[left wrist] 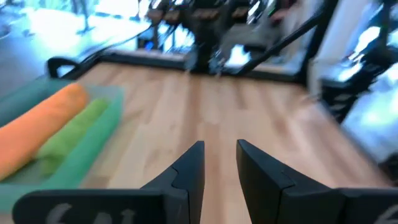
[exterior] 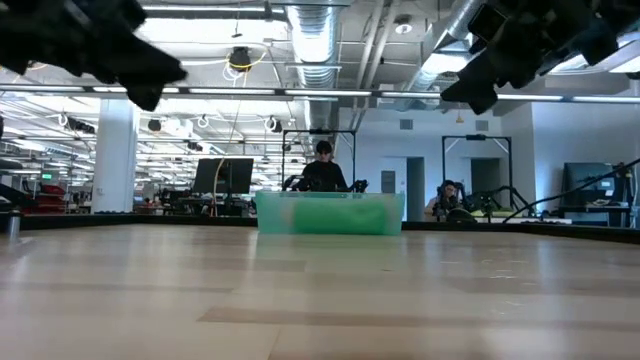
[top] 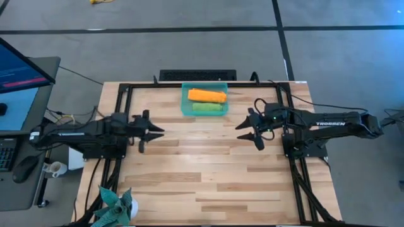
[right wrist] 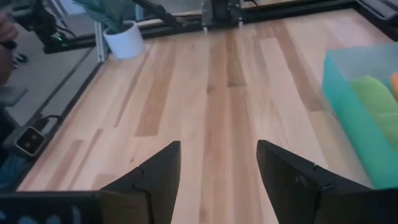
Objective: Roll microfiber towels into tight, uniform cylinder then place into a basket
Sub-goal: Return to Home Position
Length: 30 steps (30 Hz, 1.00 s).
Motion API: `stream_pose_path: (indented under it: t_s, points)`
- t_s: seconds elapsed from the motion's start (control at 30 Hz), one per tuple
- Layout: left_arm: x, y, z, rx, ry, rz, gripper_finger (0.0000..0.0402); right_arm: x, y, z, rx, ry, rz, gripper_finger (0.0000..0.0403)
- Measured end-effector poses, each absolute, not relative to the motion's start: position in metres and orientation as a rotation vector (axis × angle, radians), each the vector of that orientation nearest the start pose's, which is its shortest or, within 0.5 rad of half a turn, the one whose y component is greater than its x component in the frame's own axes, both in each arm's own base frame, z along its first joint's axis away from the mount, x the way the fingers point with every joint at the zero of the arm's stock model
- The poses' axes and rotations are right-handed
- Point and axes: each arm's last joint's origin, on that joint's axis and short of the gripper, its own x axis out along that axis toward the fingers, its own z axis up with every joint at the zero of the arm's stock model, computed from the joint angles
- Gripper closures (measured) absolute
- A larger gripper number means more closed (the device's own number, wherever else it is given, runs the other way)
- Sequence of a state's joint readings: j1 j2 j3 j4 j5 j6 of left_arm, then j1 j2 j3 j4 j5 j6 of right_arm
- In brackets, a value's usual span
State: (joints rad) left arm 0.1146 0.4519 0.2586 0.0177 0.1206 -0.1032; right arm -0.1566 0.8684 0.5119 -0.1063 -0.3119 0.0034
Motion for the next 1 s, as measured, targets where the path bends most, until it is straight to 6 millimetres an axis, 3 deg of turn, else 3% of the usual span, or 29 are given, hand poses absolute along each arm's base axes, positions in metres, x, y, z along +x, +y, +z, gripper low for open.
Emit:
stream_pose_path:
  t_s: [0.17, 0.37, 0.53, 0.8, 1.0]
  points:
    - [0.107, -0.001, 0.211, -0.118, 0.032, -0.096, 0.0319, 0.183, -0.019, 0.226, 0.095, 0.432, 0.162, 0.0172]
    - [0.085, -0.005, 0.208, -0.109, -0.062, -0.136, 0.0319, 0.167, -0.028, 0.235, 0.081, 0.381, 0.095, 0.0172]
    - [0.088, -0.005, 0.203, -0.069, -0.012, -0.117, 0.0319, 0.154, -0.03, 0.243, 0.019, 0.288, 0.07, 0.0172]
    - [0.097, -0.005, 0.172, -0.028, -0.037, -0.105, 0.0319, 0.146, -0.028, 0.19, 0.034, 0.104, 0.062, 0.0172]
    - [0.097, -0.004, 0.172, 0.044, -0.056, -0.086, 0.0319, 0.135, -0.027, 0.162, 0.092, 0.042, 0.046, 0.0172]
